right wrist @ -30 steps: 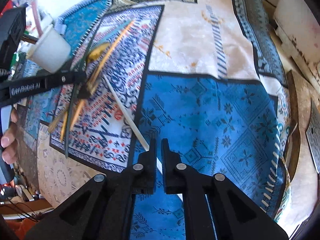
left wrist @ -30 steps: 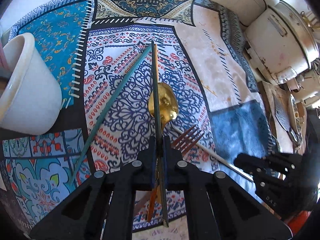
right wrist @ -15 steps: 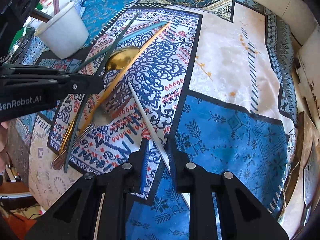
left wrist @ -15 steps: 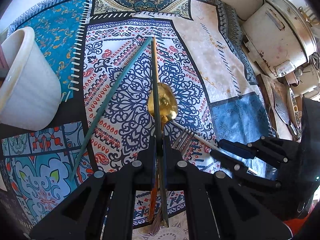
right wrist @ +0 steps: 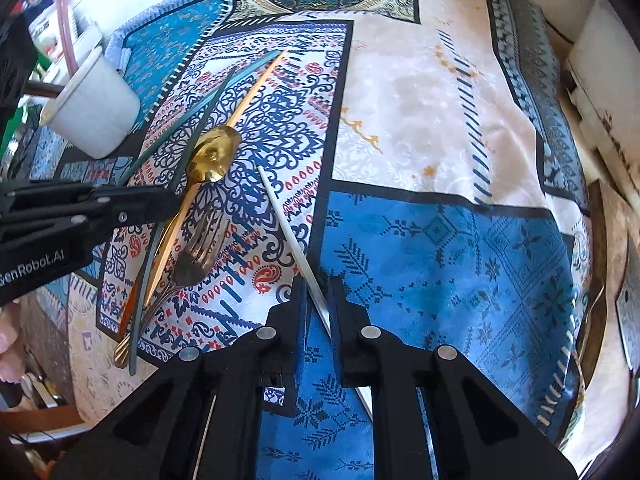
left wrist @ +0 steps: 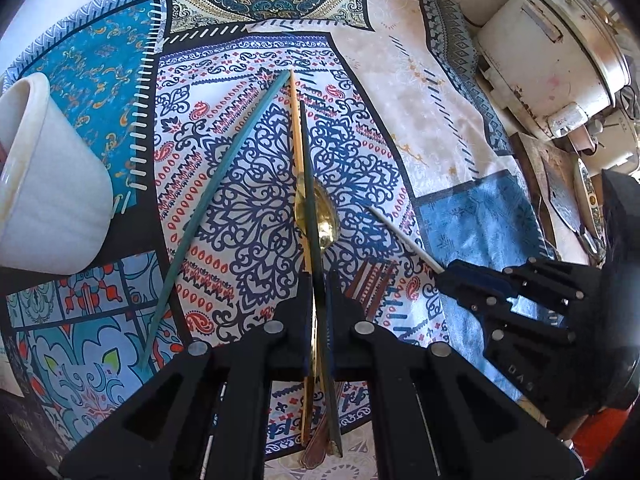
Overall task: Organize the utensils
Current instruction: 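Grasp a dark green chopstick with the left tool while the right tool grasps a white chopstick, then lift both held chopsticks and carry them toward the white cup, then lower both chopsticks into the white cup and open both tools, then move both tools back to the utensil pile, left tool over the gold spoon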
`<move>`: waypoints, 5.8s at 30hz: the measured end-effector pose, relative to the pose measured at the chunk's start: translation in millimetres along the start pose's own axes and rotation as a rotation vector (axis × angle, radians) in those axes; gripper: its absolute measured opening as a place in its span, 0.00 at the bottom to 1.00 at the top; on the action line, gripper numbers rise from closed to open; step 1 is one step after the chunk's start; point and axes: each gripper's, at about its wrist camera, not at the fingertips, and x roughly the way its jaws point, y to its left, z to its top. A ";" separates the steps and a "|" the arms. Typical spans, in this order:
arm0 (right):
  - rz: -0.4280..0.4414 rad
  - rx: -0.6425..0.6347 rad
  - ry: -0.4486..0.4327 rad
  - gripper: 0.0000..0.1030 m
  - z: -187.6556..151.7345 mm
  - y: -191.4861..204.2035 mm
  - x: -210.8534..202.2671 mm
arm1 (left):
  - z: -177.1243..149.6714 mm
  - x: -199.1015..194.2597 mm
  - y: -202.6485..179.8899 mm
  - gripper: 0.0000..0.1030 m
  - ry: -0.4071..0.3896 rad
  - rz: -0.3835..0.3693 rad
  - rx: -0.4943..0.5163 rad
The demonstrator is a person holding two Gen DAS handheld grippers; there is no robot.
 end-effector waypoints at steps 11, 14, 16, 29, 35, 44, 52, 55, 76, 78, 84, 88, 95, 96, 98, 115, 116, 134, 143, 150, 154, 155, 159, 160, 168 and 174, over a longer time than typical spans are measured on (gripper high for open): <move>-0.014 -0.123 0.025 0.10 15.9 9.8 7.9 | 0.7 10.1 2.9 0.04 0.025 -0.003 -0.026; -0.018 -0.121 0.025 0.08 18.6 13.2 9.7 | -0.8 4.8 -0.5 0.03 0.005 0.003 -0.019; -0.011 -0.104 0.027 0.06 19.1 12.2 9.7 | -2.4 -0.4 -1.4 0.03 -0.004 -0.004 -0.016; 0.051 0.019 -0.027 0.05 8.0 -13.1 -13.5 | -11.6 -34.6 -8.6 0.03 -0.072 0.002 0.027; 0.032 0.032 -0.101 0.05 3.7 -18.3 -42.1 | -12.3 -46.8 -22.0 0.03 -0.106 0.002 0.065; 0.012 0.058 -0.214 0.05 0.0 -13.4 -84.1 | -11.9 -69.4 -45.4 0.03 -0.175 0.006 0.126; 0.008 0.065 -0.289 0.05 2.7 -7.4 -108.7 | -11.1 -102.9 -56.6 0.03 -0.272 0.034 0.155; 0.008 0.061 -0.313 0.05 5.2 -4.0 -117.9 | -9.6 -117.2 -56.2 0.03 -0.307 0.037 0.150; 0.033 -0.060 -0.550 0.05 71.5 43.8 -193.5 | 6.3 -232.8 -19.3 0.03 -0.574 0.070 0.052; 0.042 -0.077 -0.569 0.05 78.8 51.3 -199.3 | 7.2 -243.1 -13.3 0.03 -0.599 0.080 0.039; 0.095 -0.128 -0.608 0.05 98.4 75.1 -211.9 | 8.5 -270.4 11.5 0.03 -0.663 0.122 -0.019; 0.139 -0.167 -0.625 0.05 110.4 95.0 -217.3 | 6.4 -280.5 33.3 0.03 -0.683 0.152 -0.072; 0.218 -0.239 -0.619 0.05 124.8 130.2 -214.5 | 0.5 -275.3 67.0 0.03 -0.671 0.217 -0.154; 0.228 -0.250 -0.612 0.05 126.7 136.3 -211.5 | 0.0 -272.1 71.6 0.03 -0.663 0.222 -0.167; 0.241 -0.270 -0.595 0.05 129.1 146.3 -204.7 | -0.7 -265.3 80.6 0.03 -0.647 0.232 -0.189; 0.196 -0.348 -0.379 0.05 140.3 164.9 -116.3 | 4.5 -186.1 119.8 0.03 -0.491 0.246 -0.279; 0.194 -0.351 -0.368 0.05 140.2 164.5 -113.4 | 4.7 -183.5 118.7 0.03 -0.483 0.243 -0.274; 0.194 -0.334 -0.332 0.17 130.1 155.0 -127.7 | -3.0 -196.2 96.3 0.07 -0.455 0.237 -0.214; 0.173 -0.306 -0.420 0.27 111.7 137.9 -162.2 | -24.3 -230.8 79.0 0.21 -0.512 0.260 -0.181; 0.136 -0.247 -0.458 0.33 94.6 112.0 -175.9 | -43.4 -231.3 73.4 0.33 -0.500 0.270 -0.169; 0.105 -0.200 -0.436 0.34 84.6 93.8 -168.4 | -53.3 -215.3 76.6 0.34 -0.453 0.269 -0.173; 0.095 -0.187 -0.424 0.34 81.8 89.0 -163.9 | -56.0 -209.6 78.0 0.34 -0.436 0.265 -0.178; 0.066 -0.137 -0.359 0.34 69.8 70.9 -140.9 | -67.0 -184.9 83.8 0.34 -0.371 0.252 -0.203; 0.055 -0.125 -0.339 0.34 66.6 66.5 -133.1 | -69.8 -179.1 84.8 0.34 -0.356 0.248 -0.208; 0.027 -0.033 -0.150 0.34 40.9 45.6 -61.3 | -82.7 -134.4 91.7 0.34 -0.244 0.241 -0.228; 0.060 0.037 -0.029 0.34 17.6 41.1 -18.2 | -91.9 -96.5 89.6 0.34 -0.151 0.188 -0.232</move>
